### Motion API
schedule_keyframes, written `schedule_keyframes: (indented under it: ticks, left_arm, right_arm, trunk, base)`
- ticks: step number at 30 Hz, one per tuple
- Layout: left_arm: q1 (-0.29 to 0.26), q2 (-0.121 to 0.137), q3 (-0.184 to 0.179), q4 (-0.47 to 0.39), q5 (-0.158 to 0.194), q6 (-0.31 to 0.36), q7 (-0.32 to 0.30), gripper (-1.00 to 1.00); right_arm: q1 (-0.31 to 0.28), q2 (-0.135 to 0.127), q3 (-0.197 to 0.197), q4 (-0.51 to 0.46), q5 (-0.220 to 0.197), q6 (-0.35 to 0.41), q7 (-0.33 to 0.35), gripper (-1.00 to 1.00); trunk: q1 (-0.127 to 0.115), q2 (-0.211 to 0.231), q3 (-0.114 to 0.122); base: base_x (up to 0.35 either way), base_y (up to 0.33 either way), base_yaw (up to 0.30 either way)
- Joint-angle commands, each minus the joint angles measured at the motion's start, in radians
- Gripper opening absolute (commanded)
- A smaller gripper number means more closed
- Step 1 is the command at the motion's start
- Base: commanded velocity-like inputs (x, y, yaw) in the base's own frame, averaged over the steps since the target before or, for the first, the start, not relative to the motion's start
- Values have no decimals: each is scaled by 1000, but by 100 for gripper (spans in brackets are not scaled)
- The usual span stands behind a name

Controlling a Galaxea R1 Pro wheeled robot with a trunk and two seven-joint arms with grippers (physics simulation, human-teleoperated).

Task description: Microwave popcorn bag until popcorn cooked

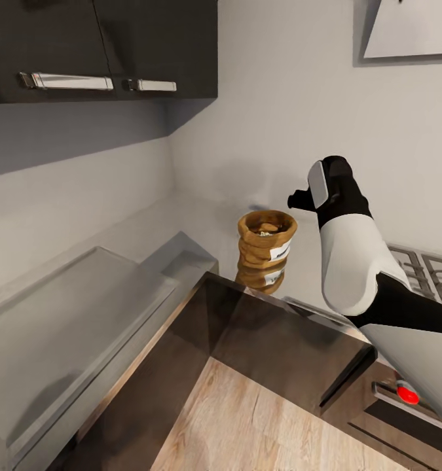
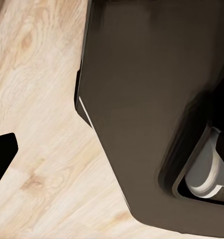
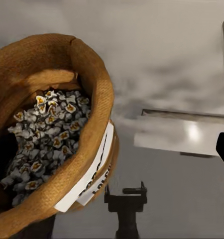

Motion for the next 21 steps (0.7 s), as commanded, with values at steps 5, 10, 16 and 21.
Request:
schedule_keyframes:
  ticks: [5, 10, 16, 21]
  left_arm:
    - [0, 1, 3, 0, 7, -3, 0, 100]
    - [0, 1, 3, 0, 7, -3, 0, 100]
    - [0, 0, 3, 0, 8, -3, 0, 100]
    - [0, 0, 3, 0, 7, -3, 0, 100]
  right_arm:
    - [-1, 2, -6, 43, -29, 4, 3, 100]
    - [-1, 2, -6, 130, -47, -66, 1, 100]
    - [-1, 2, -3, 187, -239, -178, -203, 100]
    - [-1, 2, 1, 188, -368, -198, -272, 100]
  trunk:
    - [0, -1, -1]
    - [0, -1, -1]
    - [0, -1, -1]
    - [0, -1, -1]
  base:
    - [-52, 19, 0]
    - [-4, 1, 0]
    - [0, 0, 0]
    - [0, 0, 0]
